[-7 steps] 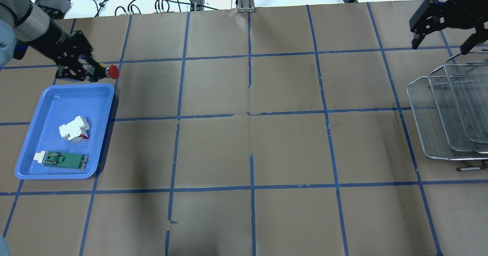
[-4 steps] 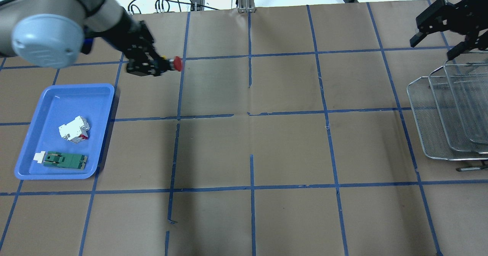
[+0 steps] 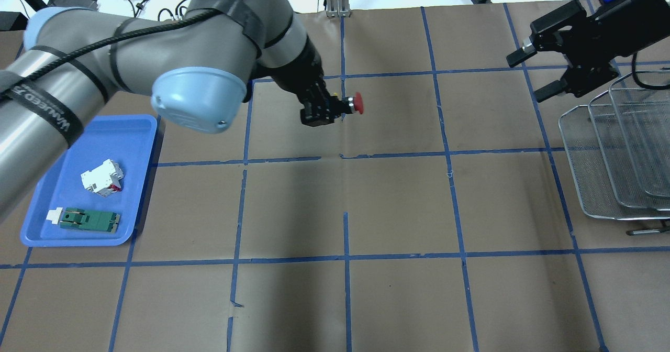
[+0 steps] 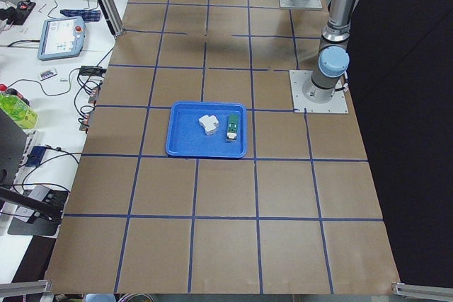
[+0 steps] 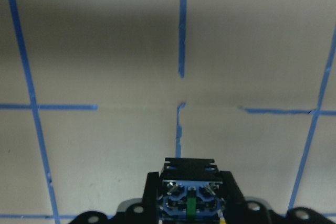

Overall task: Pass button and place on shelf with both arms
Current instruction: 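Lift the red button with the left gripper while the right gripper approaches, then close the right gripper on the red button held by the left gripper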

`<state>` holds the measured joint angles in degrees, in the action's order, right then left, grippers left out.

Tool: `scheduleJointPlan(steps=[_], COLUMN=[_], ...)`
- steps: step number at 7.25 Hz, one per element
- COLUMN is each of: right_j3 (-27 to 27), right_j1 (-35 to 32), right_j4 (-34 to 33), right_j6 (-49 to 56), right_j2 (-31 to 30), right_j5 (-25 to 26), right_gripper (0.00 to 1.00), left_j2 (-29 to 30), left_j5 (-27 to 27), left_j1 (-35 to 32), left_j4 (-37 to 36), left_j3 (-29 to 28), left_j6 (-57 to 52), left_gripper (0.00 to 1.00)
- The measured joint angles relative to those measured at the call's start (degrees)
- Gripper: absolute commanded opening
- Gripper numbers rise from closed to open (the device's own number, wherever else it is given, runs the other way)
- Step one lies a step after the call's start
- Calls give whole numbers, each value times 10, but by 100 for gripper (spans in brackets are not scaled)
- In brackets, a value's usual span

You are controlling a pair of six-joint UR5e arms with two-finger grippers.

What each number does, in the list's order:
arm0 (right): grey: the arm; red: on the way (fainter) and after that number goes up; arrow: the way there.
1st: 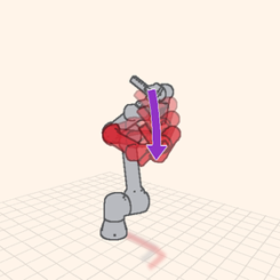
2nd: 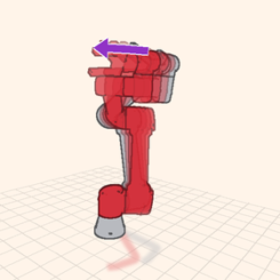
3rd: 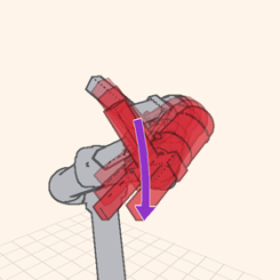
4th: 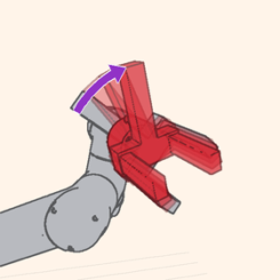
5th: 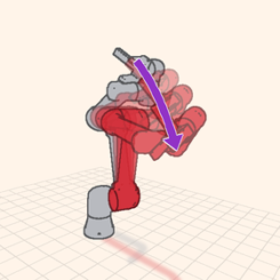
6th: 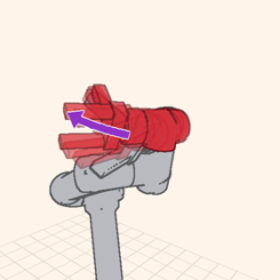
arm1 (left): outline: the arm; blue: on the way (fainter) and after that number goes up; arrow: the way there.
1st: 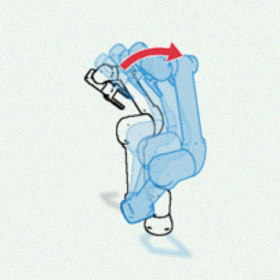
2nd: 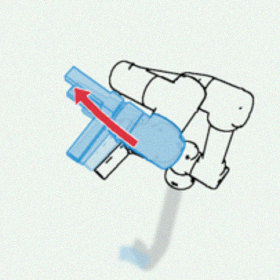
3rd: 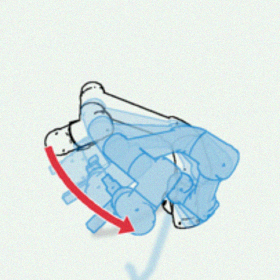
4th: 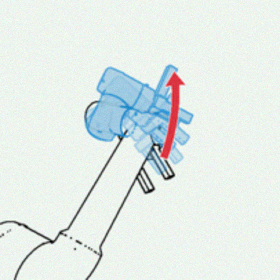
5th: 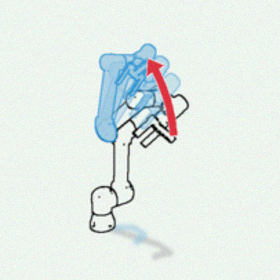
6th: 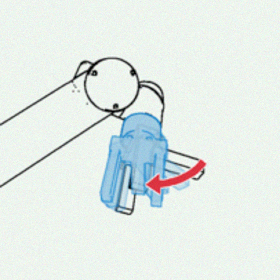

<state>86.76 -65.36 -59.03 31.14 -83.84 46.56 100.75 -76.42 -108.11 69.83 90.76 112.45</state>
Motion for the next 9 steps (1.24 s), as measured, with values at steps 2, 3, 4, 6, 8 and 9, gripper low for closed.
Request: scheduleJointPlan(steps=[2,3,4,6,8,9], right_j3=[3,3,6,38,71,76], right_j1=[0,-1,-1,-10,-47,-69], right_j4=[38,58,76,88,81,79], right_j6=[73,82,85,84,83,80], right_j2=[11,14,15,20,22,23], right_j5=[-77,-82,-83,-85,-93,-94], right_gripper=[100,100,100,100,100,100], left_j2=[-1,-3,-5,-2,1,2], left_j5=[5,7,13,27,35,37], left_j1=[-30,-39,-46,-56,-68,-70], left_j4=[-12,-13,-15,-20,-23,-23], left_j3=[-3,-3,-5,-18,-26,-26], left_j6=[37,49,62,87,100,101], left_gripper=[0,0,0,0,0,0])
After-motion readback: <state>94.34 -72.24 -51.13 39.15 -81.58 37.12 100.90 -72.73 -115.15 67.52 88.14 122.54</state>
